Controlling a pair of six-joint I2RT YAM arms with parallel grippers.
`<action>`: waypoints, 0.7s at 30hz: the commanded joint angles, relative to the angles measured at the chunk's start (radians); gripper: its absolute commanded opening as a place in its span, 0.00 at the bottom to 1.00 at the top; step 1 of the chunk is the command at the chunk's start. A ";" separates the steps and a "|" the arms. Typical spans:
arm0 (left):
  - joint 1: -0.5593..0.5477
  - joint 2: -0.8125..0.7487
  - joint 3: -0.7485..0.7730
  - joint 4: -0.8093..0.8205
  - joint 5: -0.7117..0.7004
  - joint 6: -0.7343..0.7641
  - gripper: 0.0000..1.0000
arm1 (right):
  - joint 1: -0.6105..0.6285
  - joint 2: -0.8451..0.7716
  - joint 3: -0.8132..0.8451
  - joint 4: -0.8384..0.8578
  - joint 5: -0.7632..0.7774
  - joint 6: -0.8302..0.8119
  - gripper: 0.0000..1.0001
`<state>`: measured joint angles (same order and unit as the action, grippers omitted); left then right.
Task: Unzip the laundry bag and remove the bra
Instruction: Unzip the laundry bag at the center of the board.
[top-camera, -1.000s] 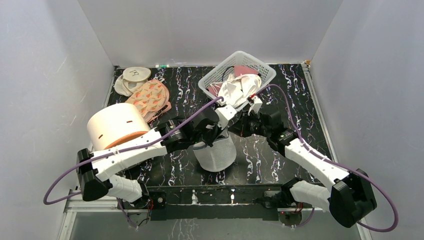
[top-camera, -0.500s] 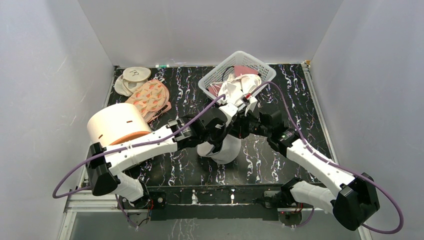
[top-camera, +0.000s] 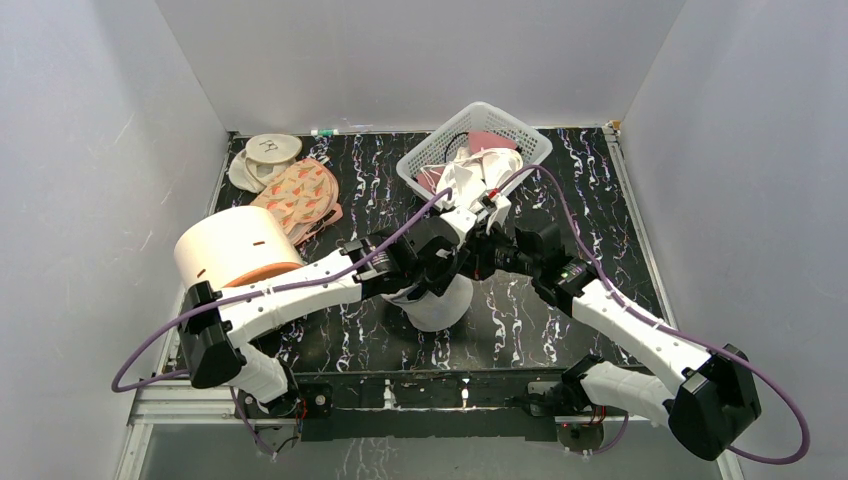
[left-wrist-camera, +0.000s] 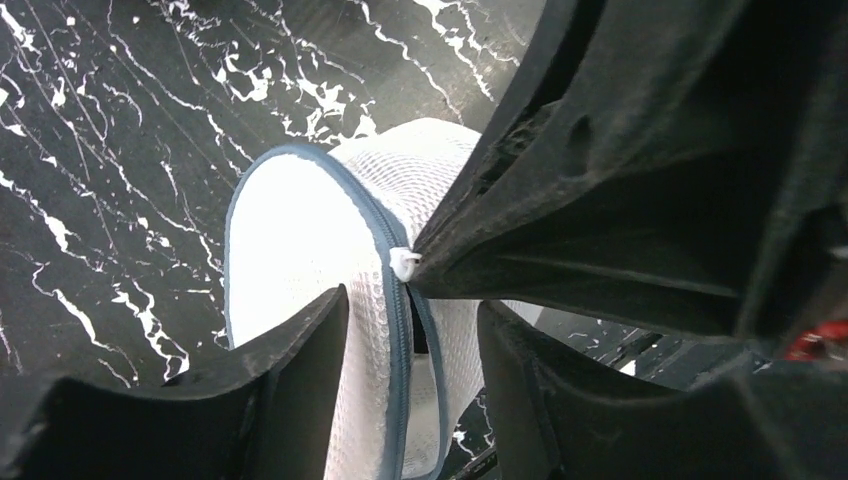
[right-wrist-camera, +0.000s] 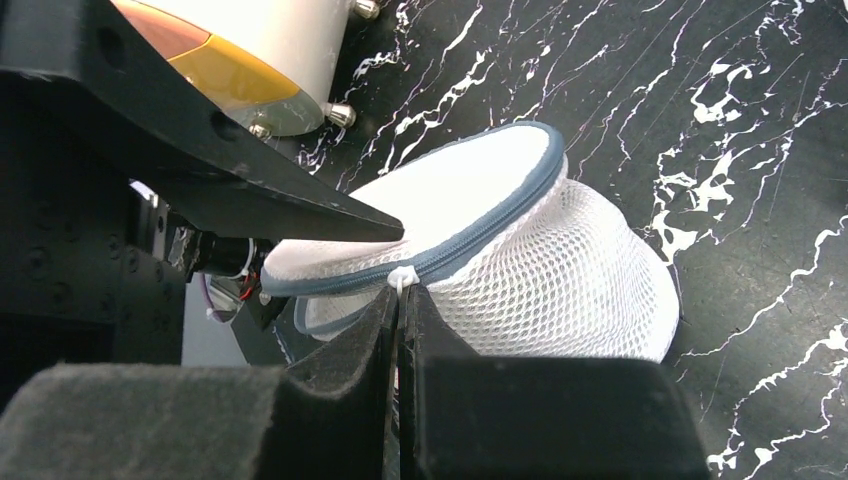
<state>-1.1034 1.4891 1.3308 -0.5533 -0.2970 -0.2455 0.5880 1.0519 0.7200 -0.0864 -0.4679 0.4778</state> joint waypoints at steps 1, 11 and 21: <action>-0.001 -0.020 -0.039 0.017 -0.060 -0.027 0.44 | 0.011 -0.038 0.015 0.069 0.022 0.013 0.00; -0.001 -0.092 -0.062 0.028 -0.074 0.102 0.03 | 0.012 -0.025 0.005 0.018 0.153 -0.016 0.00; -0.002 -0.189 -0.091 0.056 -0.057 0.190 0.00 | -0.057 0.043 -0.007 0.019 0.185 -0.015 0.00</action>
<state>-1.1034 1.3968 1.2530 -0.5156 -0.3470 -0.1127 0.5854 1.0630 0.7197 -0.0975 -0.3340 0.4728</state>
